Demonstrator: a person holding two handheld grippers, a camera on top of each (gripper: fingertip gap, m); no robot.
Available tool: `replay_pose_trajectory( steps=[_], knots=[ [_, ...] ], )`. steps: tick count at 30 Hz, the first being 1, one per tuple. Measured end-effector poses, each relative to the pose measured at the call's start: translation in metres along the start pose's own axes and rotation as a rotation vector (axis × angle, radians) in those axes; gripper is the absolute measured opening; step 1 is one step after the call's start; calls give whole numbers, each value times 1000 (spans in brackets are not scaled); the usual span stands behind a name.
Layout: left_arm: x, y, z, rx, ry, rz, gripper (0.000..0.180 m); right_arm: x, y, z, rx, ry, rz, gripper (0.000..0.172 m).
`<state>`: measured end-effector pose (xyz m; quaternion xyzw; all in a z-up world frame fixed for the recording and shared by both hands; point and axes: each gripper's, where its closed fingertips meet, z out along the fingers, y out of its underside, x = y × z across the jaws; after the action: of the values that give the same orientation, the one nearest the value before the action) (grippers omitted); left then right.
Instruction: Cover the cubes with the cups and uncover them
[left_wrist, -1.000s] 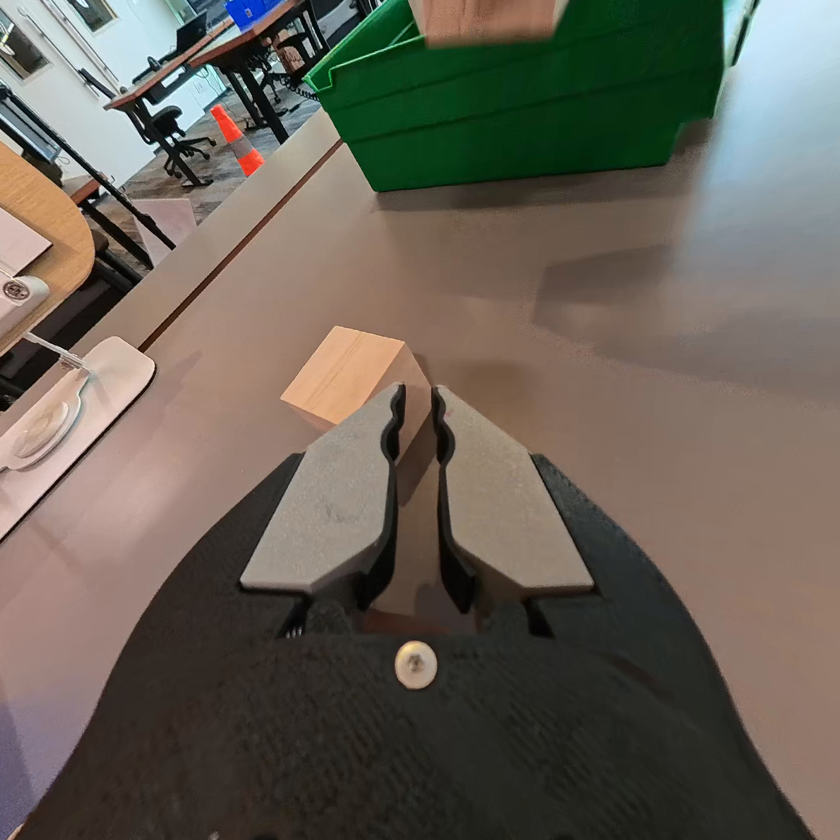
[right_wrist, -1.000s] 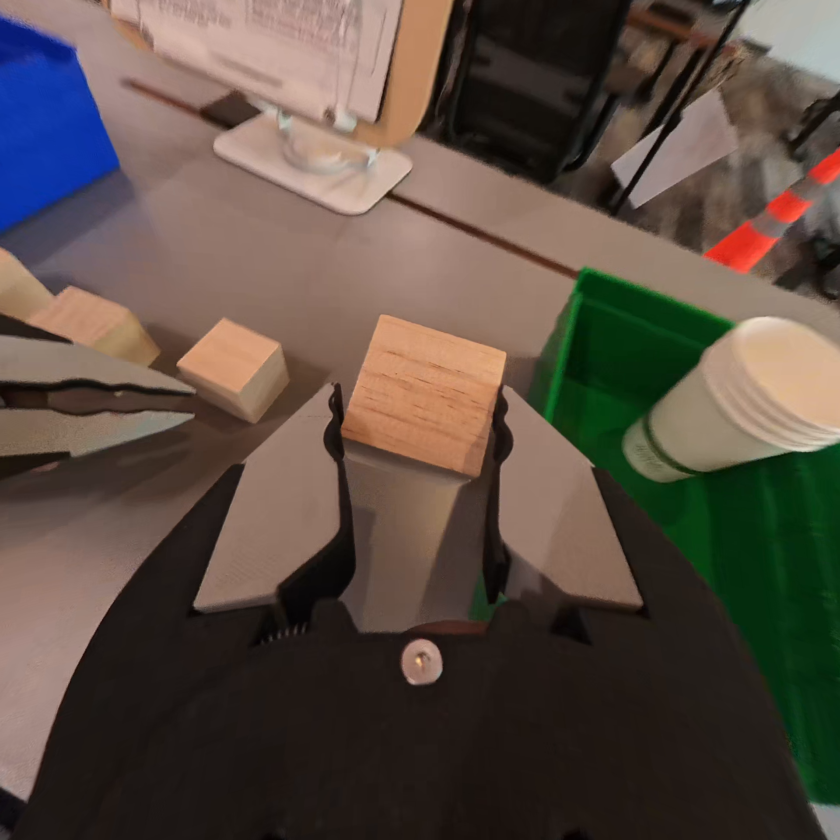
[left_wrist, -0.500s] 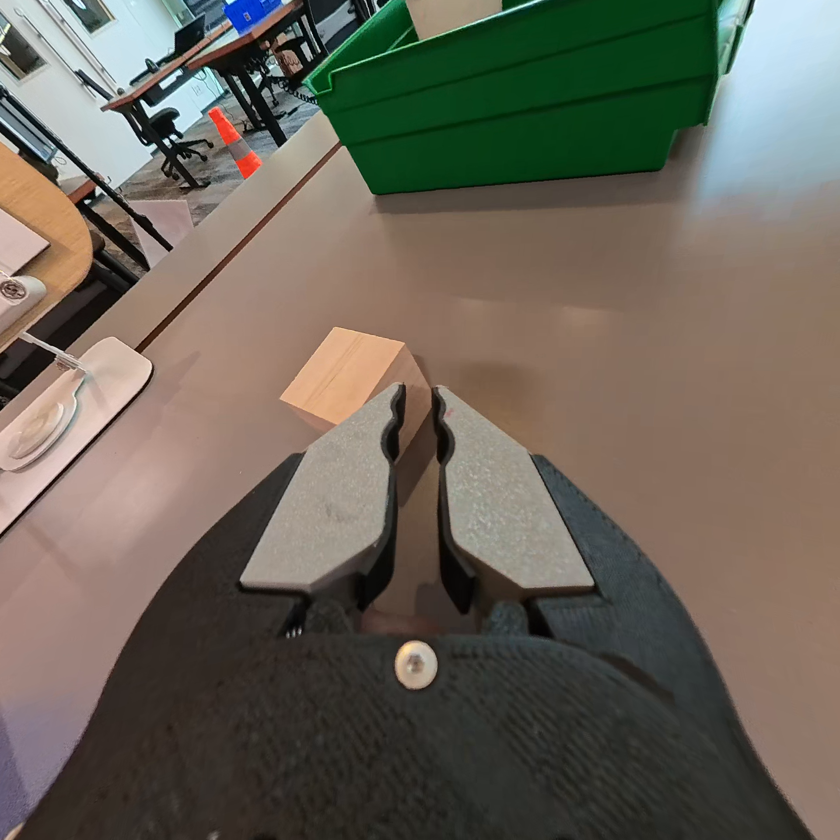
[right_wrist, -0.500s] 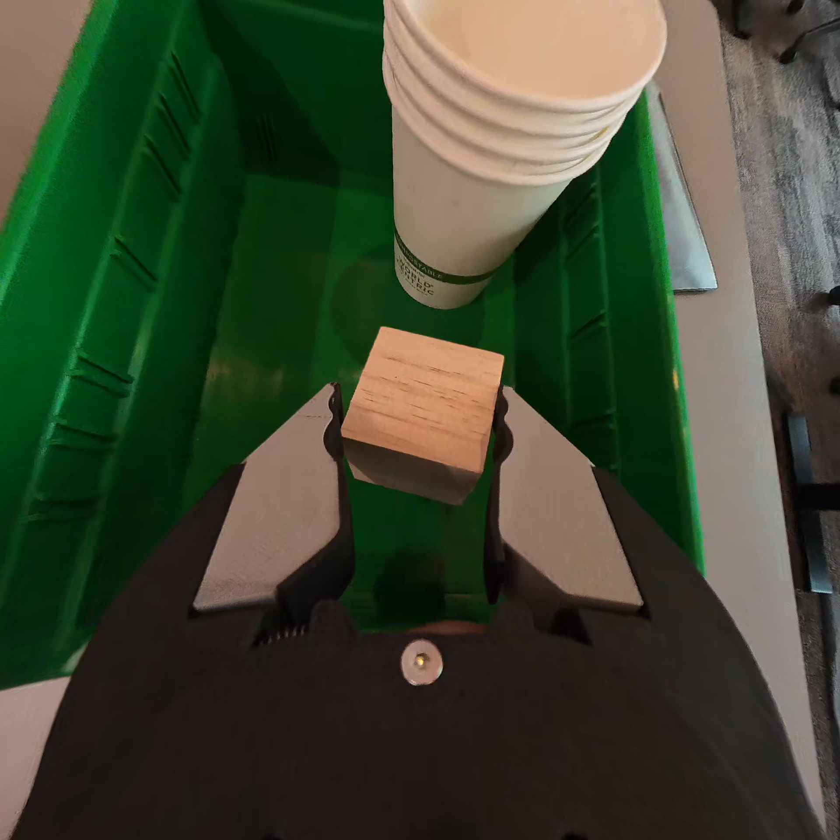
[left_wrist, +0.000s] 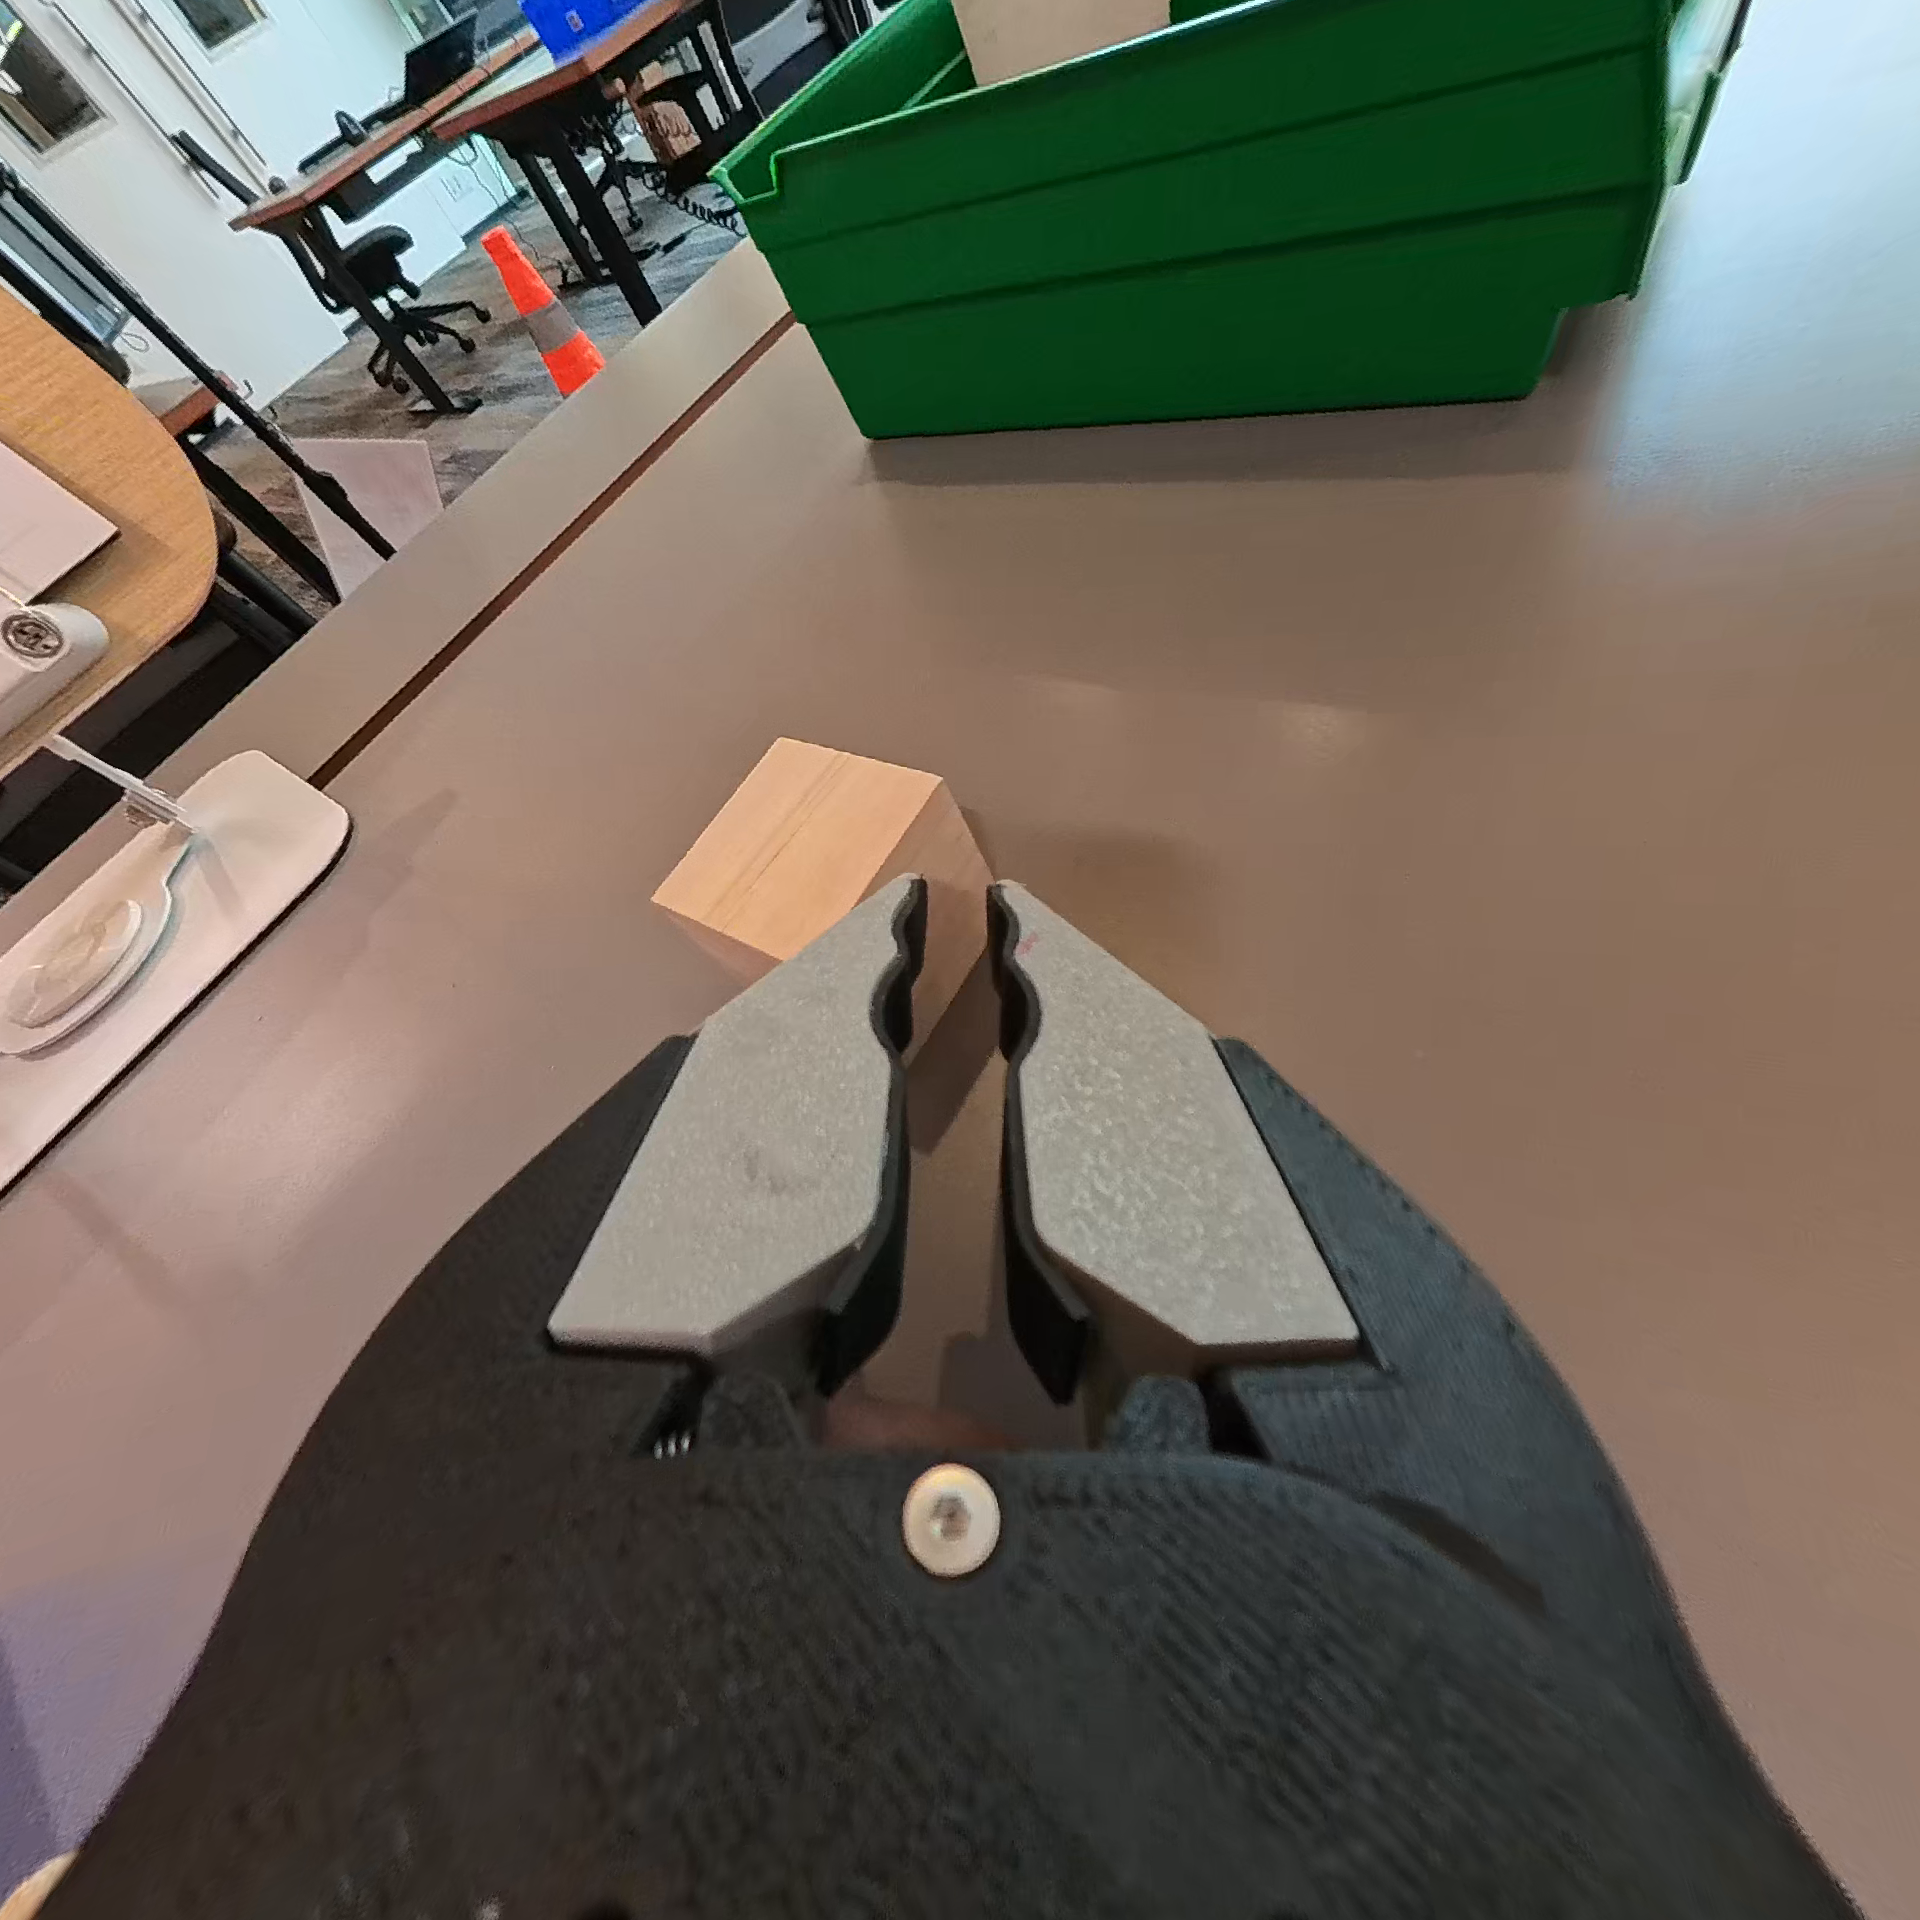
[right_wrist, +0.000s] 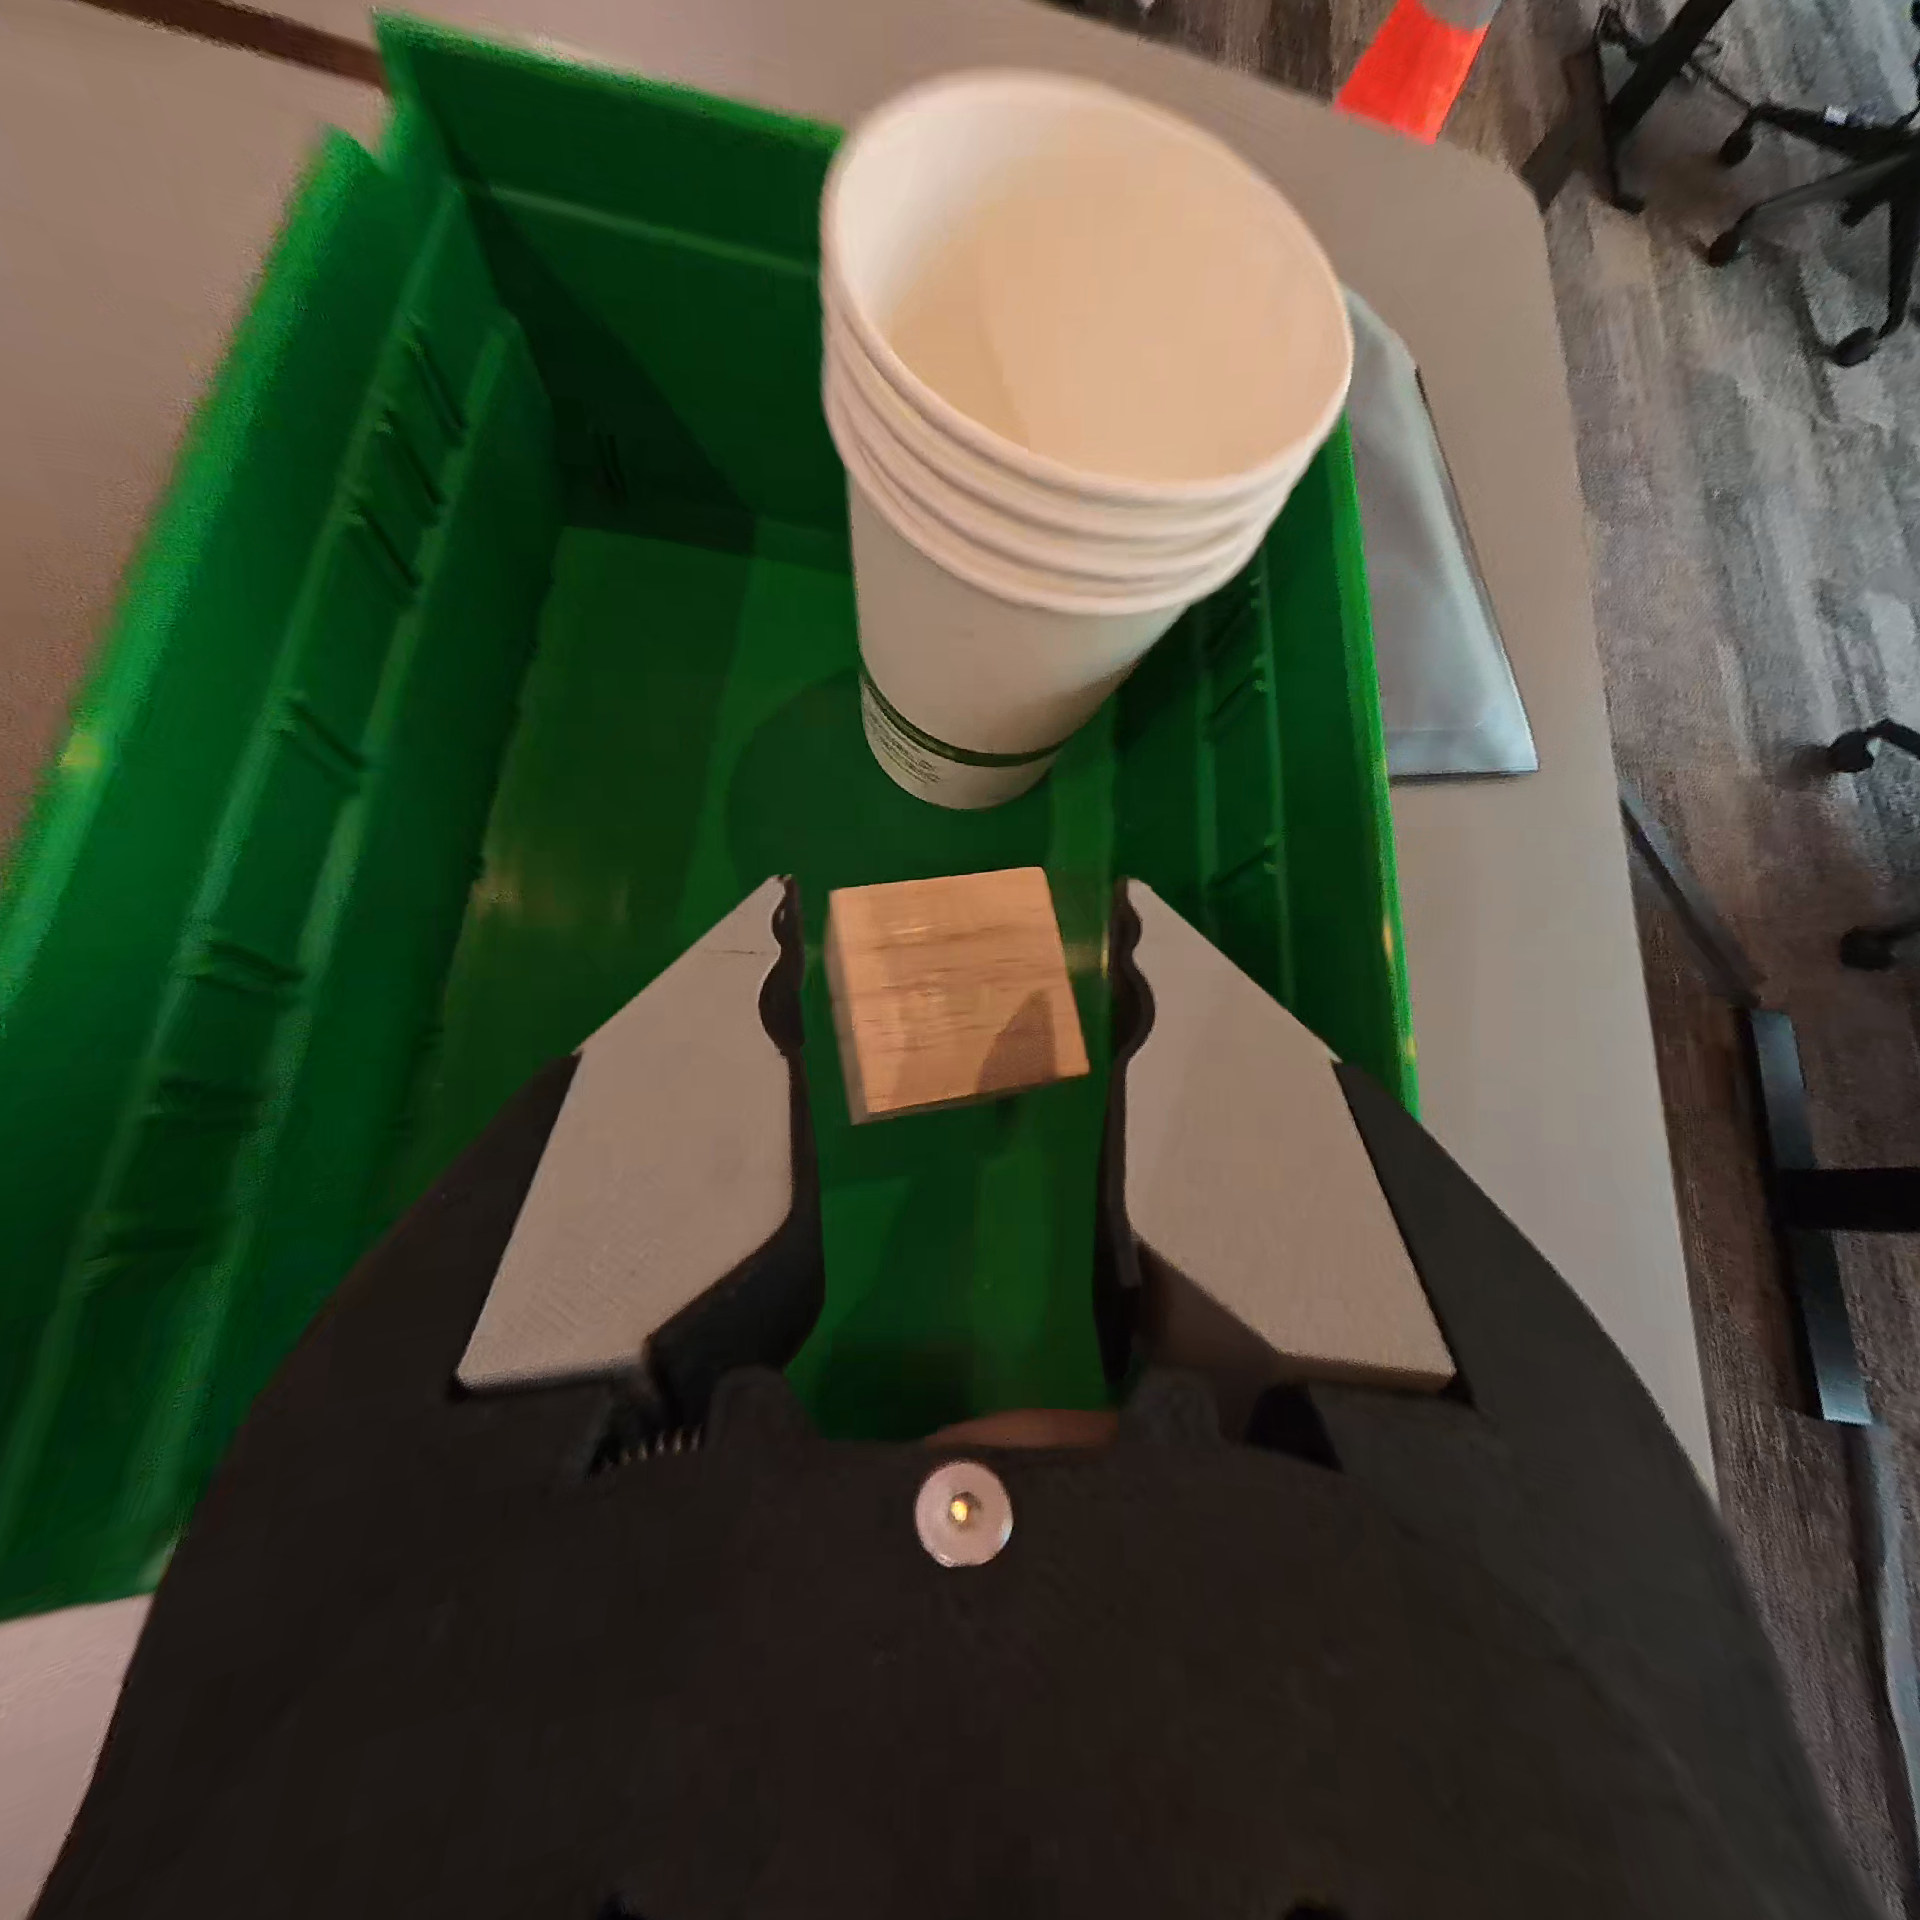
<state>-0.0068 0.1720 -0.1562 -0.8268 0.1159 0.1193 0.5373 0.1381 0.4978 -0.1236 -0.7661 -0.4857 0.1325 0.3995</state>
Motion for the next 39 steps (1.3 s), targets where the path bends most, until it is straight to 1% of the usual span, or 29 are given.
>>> replay_pose_trajectory(
  steps=[1, 3, 5, 7, 11, 12, 14, 15, 18, 20, 22, 23, 25, 26, 29, 32, 34, 36, 38, 39],
  knots=[
    [-1, 0, 0, 0, -4, -4, 10, -8, -8, -10, 33, -13, -5, 57],
    [-4, 0, 0, 0, -12, -25, 10, -38, -28, -34, 112, -82, -19, 58],
    [-9, 3, -1, -7, -22, -61, 10, -83, -47, -58, 181, -188, -58, 60],
    [-15, 6, -2, -18, -36, -90, 10, -136, -57, -77, 214, -312, -128, 61],
    [-15, 5, -4, -12, -32, -97, 9, -242, -57, -95, 226, -552, -339, 62],
    [-13, 5, -4, -8, -20, -91, 10, -267, -56, -98, 242, -629, -396, 56],
    [-12, 2, -6, 4, -15, -85, 10, -305, -52, -99, 262, -750, -494, 55],
    [-13, 1, -6, 11, -21, -88, 9, -315, -52, -94, 253, -772, -536, 55],
    [-28, -11, -15, 87, -75, -135, 9, -332, -56, -70, 192, -782, -615, 56],
    [-46, -28, -30, 197, -149, -171, 9, -340, -57, -55, 148, -784, -680, 54],
    [-60, -40, -45, 297, -209, -199, 4, -351, -49, -41, 91, -805, -752, 50],
    [-66, -41, -49, 307, -231, -215, 4, -355, -43, -32, 50, -805, -783, 50],
    [-71, -33, -46, 273, -239, -251, 5, -365, -34, -18, -14, -824, -804, 48],
    [-72, -30, -44, 255, -235, -266, 6, -370, -37, -17, -10, -852, -772, 41],
    [-65, -30, -40, 242, -209, -249, 7, -376, -42, -12, -16, -865, -745, 39],
    [-61, -32, -39, 234, -228, -179, 7, -374, -45, -10, 2, -821, -752, 61],
    [-60, -31, -38, 225, -227, -178, 7, -376, -40, -14, -21, -847, -726, 61],
    [-62, -29, -38, 223, -223, -203, 7, -376, -30, -10, -82, -846, -702, 66],
    [-65, -28, -39, 226, -222, -228, 7, -378, -21, -8, -109, -846, -696, 54],
    [-66, -28, -40, 232, -222, -238, 7, -379, -21, -9, -107, -839, -682, 54]
  ],
)
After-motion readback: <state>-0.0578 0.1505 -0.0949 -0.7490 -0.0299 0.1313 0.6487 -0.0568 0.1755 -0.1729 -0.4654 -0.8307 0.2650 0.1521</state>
